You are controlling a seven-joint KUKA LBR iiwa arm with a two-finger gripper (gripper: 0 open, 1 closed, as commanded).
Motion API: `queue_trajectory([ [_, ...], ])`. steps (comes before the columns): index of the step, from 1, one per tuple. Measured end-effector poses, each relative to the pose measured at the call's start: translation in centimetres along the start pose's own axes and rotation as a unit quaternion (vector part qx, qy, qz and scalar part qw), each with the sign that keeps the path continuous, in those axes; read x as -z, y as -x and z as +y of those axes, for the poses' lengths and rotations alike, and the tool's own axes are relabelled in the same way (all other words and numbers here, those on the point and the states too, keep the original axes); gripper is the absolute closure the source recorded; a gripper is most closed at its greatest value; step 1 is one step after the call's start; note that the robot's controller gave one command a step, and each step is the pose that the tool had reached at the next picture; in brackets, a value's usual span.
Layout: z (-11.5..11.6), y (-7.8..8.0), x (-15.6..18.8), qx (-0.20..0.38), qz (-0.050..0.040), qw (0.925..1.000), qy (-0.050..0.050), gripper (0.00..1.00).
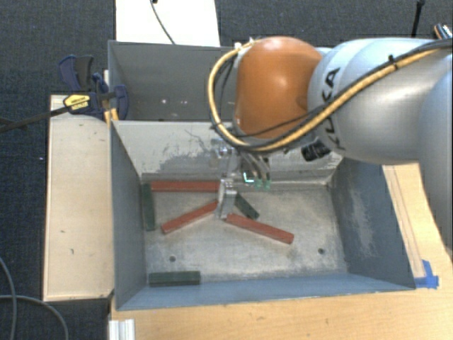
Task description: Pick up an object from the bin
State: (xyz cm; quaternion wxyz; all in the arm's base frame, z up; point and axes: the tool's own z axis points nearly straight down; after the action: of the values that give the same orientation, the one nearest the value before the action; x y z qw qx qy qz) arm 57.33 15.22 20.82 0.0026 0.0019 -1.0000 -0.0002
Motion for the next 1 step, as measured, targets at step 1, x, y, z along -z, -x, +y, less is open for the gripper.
queue_trajectory([
  [1,1.31,-3.36,-14.21,-0.009,0.0004,1.0000,0.000,0.00],
])
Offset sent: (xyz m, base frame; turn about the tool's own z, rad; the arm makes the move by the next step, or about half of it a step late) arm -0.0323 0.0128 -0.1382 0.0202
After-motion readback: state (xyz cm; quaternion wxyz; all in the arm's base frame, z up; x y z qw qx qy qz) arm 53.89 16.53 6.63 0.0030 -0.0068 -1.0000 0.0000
